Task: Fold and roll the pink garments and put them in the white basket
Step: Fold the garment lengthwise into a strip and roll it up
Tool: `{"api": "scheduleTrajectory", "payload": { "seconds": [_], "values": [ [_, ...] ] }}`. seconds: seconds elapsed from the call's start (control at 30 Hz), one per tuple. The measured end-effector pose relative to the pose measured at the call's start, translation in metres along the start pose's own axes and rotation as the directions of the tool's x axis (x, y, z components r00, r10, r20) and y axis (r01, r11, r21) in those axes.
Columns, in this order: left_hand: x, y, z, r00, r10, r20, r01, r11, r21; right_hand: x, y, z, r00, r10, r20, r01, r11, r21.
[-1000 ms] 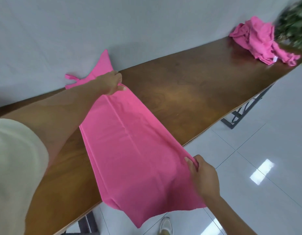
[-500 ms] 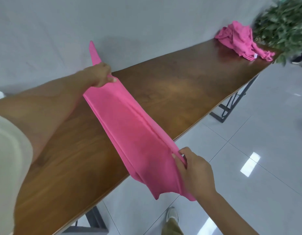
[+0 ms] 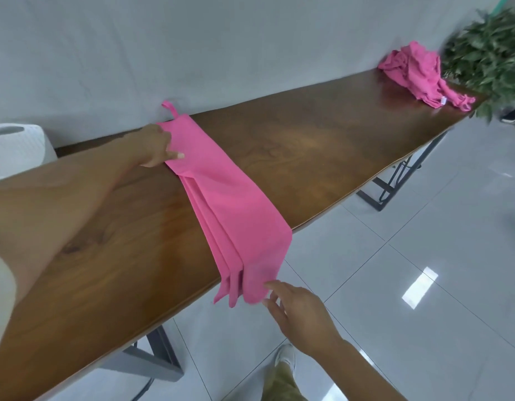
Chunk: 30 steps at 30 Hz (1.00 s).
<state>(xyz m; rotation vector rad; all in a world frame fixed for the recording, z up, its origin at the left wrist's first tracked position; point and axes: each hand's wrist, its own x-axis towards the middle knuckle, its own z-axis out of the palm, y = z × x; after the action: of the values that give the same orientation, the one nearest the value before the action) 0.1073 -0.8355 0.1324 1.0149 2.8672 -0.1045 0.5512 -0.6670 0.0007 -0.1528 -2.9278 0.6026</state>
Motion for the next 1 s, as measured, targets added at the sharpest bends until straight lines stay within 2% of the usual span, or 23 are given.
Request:
{"api": "scheduleTrajectory", "payload": {
  "seconds": [0.17,0.3,0.4,0.5,0.63,0.8,1.0],
  "values": [
    [-0.014,0.021,0.021,0.999,0.013,0.041,-0.012,1.0,-0.028,0.009,0.003,-0.012,0.997,0.054,0.051,-0.055,0.998,0.018],
    [-0.017,0.053,0.048,0.993,0.103,0.049,-0.095,0.986,-0.137,0.014,0.011,-0.02,0.995,0.081,0.066,-0.083,0.996,0.018],
    [-0.012,0.071,0.073,0.99,0.12,0.07,-0.104,0.975,-0.196,0.021,0.019,-0.027,0.991,0.108,0.074,-0.11,0.993,0.034],
    [-0.009,0.084,0.091,0.988,0.122,0.089,-0.105,0.978,-0.182,0.03,0.029,-0.038,0.991,0.115,0.07,-0.118,0.992,0.045],
    [-0.02,0.093,0.104,0.991,0.037,0.128,-0.011,0.98,-0.201,0.05,0.044,-0.053,0.993,0.108,0.054,-0.111,0.991,0.071],
    [-0.046,0.11,0.117,0.994,-0.031,0.103,0.061,0.951,-0.304,0.086,0.072,-0.066,0.997,0.076,-0.006,-0.076,0.994,0.08],
    [-0.086,0.135,0.128,0.998,-0.065,0.025,0.069,0.935,-0.348,0.138,0.101,-0.07,0.997,-0.067,0.026,0.063,0.99,0.123]
  ]
}}
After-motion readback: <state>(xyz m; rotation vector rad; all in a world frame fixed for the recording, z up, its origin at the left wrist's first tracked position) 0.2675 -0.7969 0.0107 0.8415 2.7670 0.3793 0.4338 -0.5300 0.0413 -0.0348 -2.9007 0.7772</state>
